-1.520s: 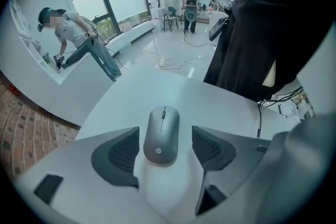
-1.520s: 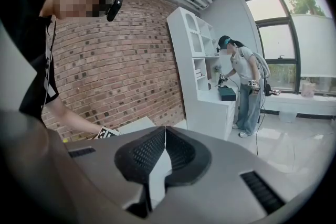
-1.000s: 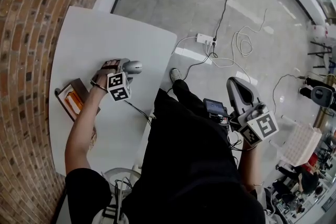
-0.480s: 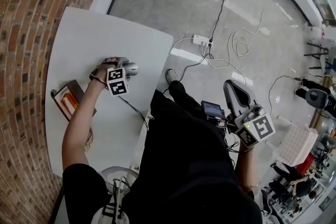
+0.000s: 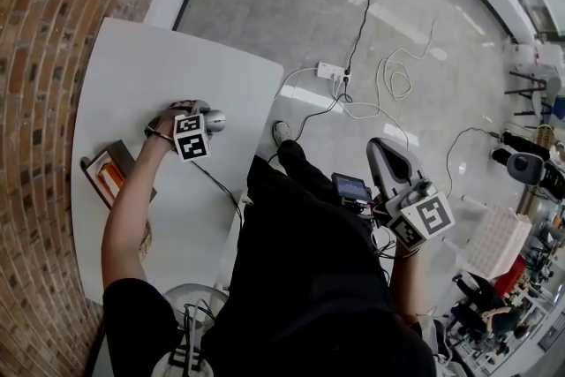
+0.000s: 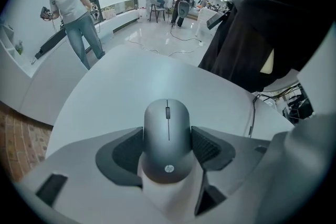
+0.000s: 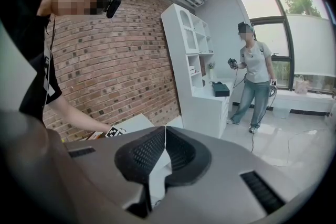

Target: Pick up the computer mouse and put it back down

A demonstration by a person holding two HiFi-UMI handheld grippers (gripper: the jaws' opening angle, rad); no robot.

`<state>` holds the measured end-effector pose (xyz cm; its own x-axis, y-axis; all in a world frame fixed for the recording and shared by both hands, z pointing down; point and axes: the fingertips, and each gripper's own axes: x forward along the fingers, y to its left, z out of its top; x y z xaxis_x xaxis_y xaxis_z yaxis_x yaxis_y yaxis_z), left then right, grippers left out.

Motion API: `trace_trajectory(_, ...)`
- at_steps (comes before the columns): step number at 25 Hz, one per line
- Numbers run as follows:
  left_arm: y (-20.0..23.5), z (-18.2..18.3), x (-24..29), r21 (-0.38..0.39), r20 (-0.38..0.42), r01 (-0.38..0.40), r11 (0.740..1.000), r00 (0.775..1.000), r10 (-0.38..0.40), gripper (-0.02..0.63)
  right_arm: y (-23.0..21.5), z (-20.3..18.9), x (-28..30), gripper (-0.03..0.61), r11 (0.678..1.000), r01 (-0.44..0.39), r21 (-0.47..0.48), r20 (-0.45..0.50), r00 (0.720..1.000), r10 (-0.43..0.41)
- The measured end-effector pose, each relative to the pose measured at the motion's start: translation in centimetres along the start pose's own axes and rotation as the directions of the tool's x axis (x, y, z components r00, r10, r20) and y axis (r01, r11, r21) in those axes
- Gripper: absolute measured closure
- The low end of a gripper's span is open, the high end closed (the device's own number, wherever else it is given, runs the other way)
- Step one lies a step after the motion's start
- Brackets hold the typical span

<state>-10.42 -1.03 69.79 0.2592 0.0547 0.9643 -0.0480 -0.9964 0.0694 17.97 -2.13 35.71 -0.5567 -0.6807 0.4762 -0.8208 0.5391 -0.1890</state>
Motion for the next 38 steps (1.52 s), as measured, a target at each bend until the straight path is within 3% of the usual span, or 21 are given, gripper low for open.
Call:
trace_trajectory(7, -0.3, -0.6, 0.1, -0.038, -0.029, -0.020, 0.999, 0.999, 0.019, 0.316, 0.2, -0.3, 0.3, 0.561, 1.000, -0.003, 0.007, 0.009, 1.000, 0.003)
trace_trajectory(20, 0.2, -1.0, -0.5, -0.214, -0.043, -0.118, 0.970, 0.993, 0.112, 0.318, -0.1, 0.2, 0.4, 0.561, 0.999, -0.033, 0.007, 0.025, 0.999, 0.033)
trace_trajectory(31, -0.5, -0.9, -2.7, -0.428, -0.014, -0.177, 0.886, 0.982, 0.189, 0.319, -1.6, 1.3, 0.9, 0.561, 0.995, -0.099, -0.024, 0.055, 0.993, 0.100)
trace_trajectory(38, -1.6, 0.4, -4.2, -0.573, 0.032, -0.178, 0.800, 0.971, 0.239, 0.319, -2.5, 1.9, 1.3, 0.561, 0.988, -0.147, -0.044, 0.061, 0.987, 0.150)
